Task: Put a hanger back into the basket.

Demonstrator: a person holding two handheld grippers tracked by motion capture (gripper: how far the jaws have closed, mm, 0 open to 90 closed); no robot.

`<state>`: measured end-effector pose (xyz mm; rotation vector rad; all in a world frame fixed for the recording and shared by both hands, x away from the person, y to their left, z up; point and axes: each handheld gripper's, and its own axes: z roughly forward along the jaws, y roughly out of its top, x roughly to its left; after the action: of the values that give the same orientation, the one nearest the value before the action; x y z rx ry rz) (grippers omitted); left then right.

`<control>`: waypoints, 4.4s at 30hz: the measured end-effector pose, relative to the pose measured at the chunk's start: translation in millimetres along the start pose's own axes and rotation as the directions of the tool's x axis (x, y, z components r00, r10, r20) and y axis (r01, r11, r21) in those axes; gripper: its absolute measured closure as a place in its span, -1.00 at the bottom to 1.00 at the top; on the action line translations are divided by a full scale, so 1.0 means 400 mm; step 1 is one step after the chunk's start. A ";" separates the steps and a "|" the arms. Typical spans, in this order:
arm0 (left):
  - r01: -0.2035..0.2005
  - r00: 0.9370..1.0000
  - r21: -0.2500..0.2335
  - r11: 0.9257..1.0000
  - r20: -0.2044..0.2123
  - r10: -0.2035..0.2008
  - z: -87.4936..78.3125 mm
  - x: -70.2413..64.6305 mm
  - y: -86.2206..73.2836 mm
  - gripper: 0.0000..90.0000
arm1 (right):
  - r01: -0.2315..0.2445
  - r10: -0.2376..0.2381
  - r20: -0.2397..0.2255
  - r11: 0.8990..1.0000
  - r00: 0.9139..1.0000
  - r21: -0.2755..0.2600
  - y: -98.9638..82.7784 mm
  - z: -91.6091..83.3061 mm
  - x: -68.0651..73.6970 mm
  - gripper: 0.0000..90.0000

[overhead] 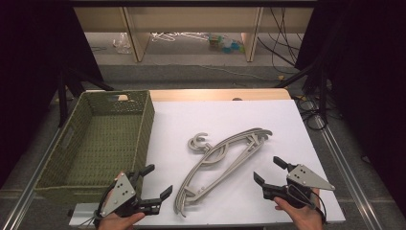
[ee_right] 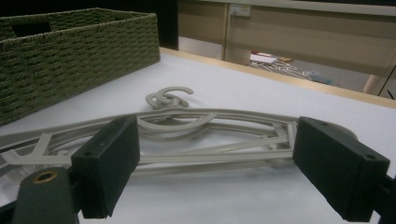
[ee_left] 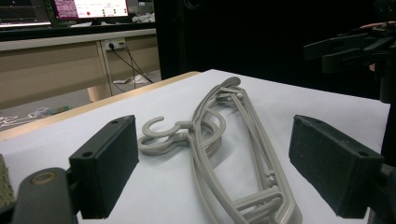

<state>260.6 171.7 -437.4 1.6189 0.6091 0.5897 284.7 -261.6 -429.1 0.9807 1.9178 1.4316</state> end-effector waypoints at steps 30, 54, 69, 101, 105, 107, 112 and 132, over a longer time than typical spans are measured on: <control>-0.021 0.999 0.462 0.887 -0.028 0.038 0.227 -0.033 0.018 -0.33 | 0.002 -0.001 -0.014 1.000 1.000 0.025 -0.002 0.005 0.000 -0.64; 0.085 0.991 0.702 0.707 0.012 -0.131 0.430 0.055 -0.041 0.44 | 0.005 -0.003 -0.045 0.999 0.999 0.046 -0.002 0.010 0.005 -0.57; 0.154 0.983 0.642 0.751 -0.021 -0.183 0.408 0.077 -0.018 0.76 | 0.027 -0.024 -0.052 0.998 0.998 0.059 0.001 0.008 0.006 -0.51; 0.097 0.994 0.419 0.903 0.003 -0.108 0.331 0.024 0.107 0.80 | 0.161 -0.159 -0.025 0.984 0.987 0.073 0.040 0.096 -0.073 -0.53; 0.062 0.997 0.426 0.903 0.019 -0.078 0.326 0.023 0.119 0.81 | 0.163 -0.161 -0.029 0.985 0.986 0.065 0.036 0.094 -0.069 -0.52; 0.069 0.996 0.420 0.905 0.015 -0.083 0.325 0.024 0.124 0.81 | 0.164 -0.162 -0.036 0.984 0.986 0.065 0.036 0.092 -0.068 -0.52; 0.064 0.996 0.407 0.911 0.025 -0.082 0.322 0.032 0.130 0.81 | 0.152 -0.150 -0.030 0.987 0.988 0.059 0.035 0.084 -0.068 -0.52; 0.081 0.997 0.306 0.948 -0.014 -0.081 0.261 0.062 0.231 0.81 | 0.147 -0.144 -0.032 0.986 0.989 0.076 0.021 0.068 -0.072 -0.52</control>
<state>355.1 102.5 -357.7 1.8736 0.7948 0.4507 324.7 -268.3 -428.7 0.8410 2.0339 1.3014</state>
